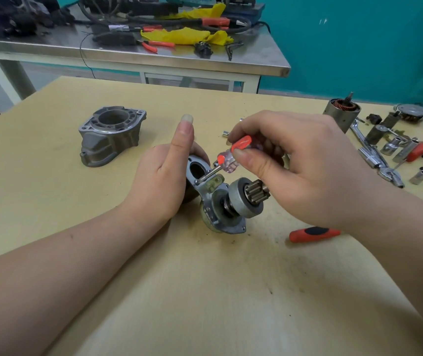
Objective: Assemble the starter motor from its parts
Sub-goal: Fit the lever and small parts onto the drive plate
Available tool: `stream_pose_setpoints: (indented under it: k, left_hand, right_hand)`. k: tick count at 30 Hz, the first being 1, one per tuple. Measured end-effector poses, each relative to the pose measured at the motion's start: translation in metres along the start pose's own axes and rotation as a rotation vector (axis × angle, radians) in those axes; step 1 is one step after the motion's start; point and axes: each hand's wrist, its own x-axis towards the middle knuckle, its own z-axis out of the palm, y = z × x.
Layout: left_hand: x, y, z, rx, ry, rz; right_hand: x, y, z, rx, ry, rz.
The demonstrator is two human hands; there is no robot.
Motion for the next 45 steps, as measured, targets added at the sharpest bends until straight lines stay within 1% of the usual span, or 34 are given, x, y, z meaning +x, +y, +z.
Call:
stream_pose_setpoints:
  k: [5,14,27,32,35,40,45]
  left_hand:
    - [-0.001,0.0,0.0,-0.006,-0.008,0.006]
    - [0.0,-0.001,0.0,0.0,-0.008,-0.003]
    - [0.001,-0.002,0.0,-0.003,-0.01,-0.004]
    - [0.0,0.0,-0.001,0.011,0.002,-0.002]
    - [0.0,0.001,-0.001,0.032,0.002,0.006]
    - [-0.001,0.002,-0.001,0.037,-0.013,0.028]
    - [-0.004,0.003,0.001,0.052,0.001,0.059]
  right_hand:
    - [0.001,0.001,0.001,-0.007,-0.032,0.0]
    - [-0.002,0.003,0.003,0.042,-0.046,0.069]
    - [-0.003,0.003,0.003,0.077,-0.033,0.101]
    - [-0.003,-0.001,0.002,0.047,-0.009,0.077]
    - [-0.001,-0.008,0.0,0.018,0.0,0.114]
    - [0.001,-0.021,0.006,-0.133,-0.017,0.124]
    - [-0.002,-0.037,0.012,-0.176,-0.01,0.205]
